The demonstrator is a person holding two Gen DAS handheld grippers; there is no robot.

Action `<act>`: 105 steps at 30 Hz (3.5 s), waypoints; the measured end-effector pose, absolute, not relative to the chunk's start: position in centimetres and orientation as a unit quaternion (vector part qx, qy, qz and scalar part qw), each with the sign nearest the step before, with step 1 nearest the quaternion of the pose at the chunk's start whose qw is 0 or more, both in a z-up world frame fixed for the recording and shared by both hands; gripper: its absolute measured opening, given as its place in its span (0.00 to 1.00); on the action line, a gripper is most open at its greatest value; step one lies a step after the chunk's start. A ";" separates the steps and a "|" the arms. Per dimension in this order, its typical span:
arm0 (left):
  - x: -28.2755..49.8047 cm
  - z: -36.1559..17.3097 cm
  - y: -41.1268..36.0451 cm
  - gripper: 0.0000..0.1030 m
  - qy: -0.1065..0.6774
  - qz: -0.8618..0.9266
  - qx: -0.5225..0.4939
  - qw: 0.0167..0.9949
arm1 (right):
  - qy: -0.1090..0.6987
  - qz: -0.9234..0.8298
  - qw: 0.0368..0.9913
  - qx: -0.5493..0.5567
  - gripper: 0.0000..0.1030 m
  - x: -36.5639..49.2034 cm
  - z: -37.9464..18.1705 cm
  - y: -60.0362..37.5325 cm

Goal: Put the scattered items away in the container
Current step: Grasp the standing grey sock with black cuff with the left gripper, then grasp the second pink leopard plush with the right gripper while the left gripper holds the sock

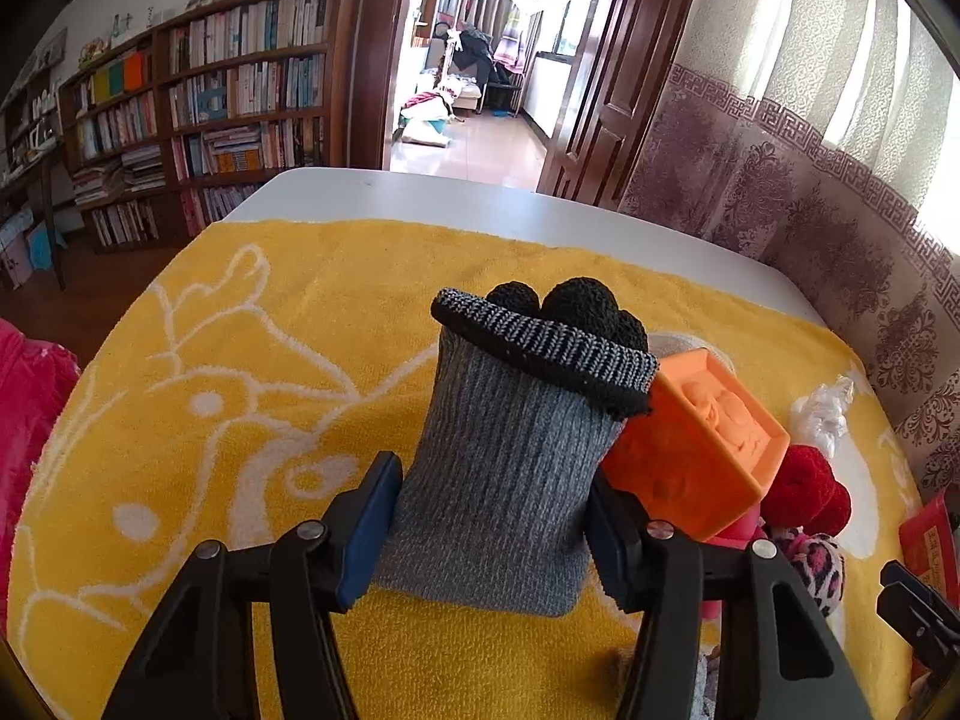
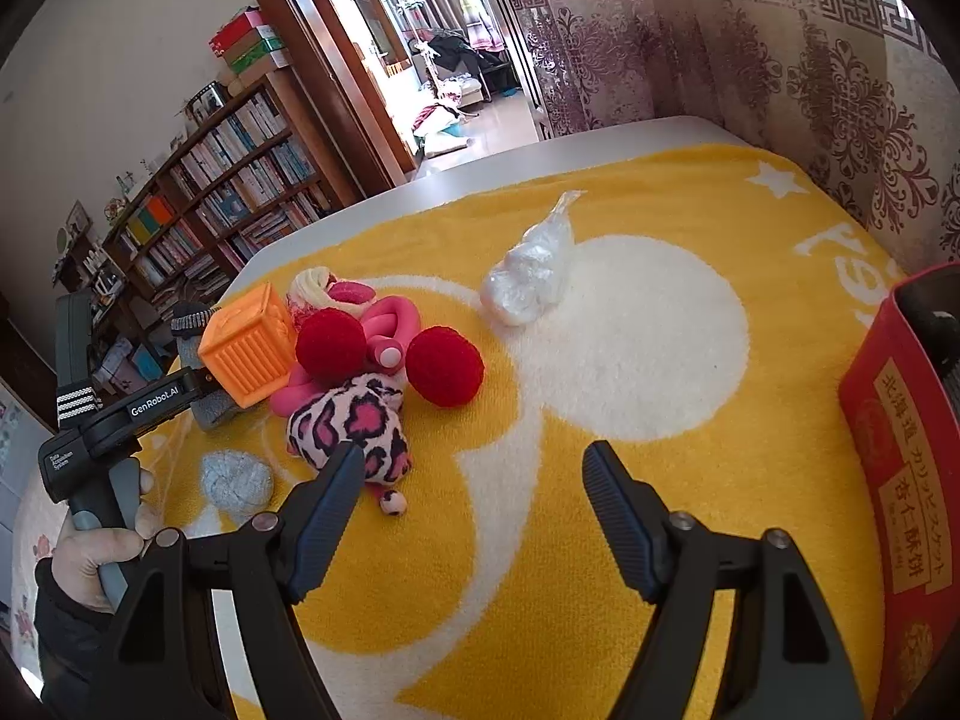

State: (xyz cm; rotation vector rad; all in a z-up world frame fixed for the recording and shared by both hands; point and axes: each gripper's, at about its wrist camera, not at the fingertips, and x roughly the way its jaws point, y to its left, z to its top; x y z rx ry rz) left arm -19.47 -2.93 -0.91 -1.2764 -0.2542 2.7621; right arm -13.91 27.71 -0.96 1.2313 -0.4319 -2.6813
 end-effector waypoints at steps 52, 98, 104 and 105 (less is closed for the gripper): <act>-15.5 1.3 -4.6 0.57 -0.092 0.918 -0.383 0.037 | -0.133 -0.900 0.086 0.405 0.76 -13.5 -1.3 27.2; -13.8 2.5 -2.7 0.57 -0.092 0.922 -0.368 0.085 | -0.110 -0.880 0.144 0.439 0.50 -16.8 -1.5 21.3; -13.6 2.5 -2.2 0.57 -0.084 0.922 -0.367 0.089 | -0.121 -0.890 0.139 0.416 0.50 -14.5 -0.1 22.5; -13.6 2.5 -2.1 0.57 -0.082 0.922 -0.367 0.090 | -0.126 -0.891 0.137 0.414 0.50 -14.2 0.2 23.0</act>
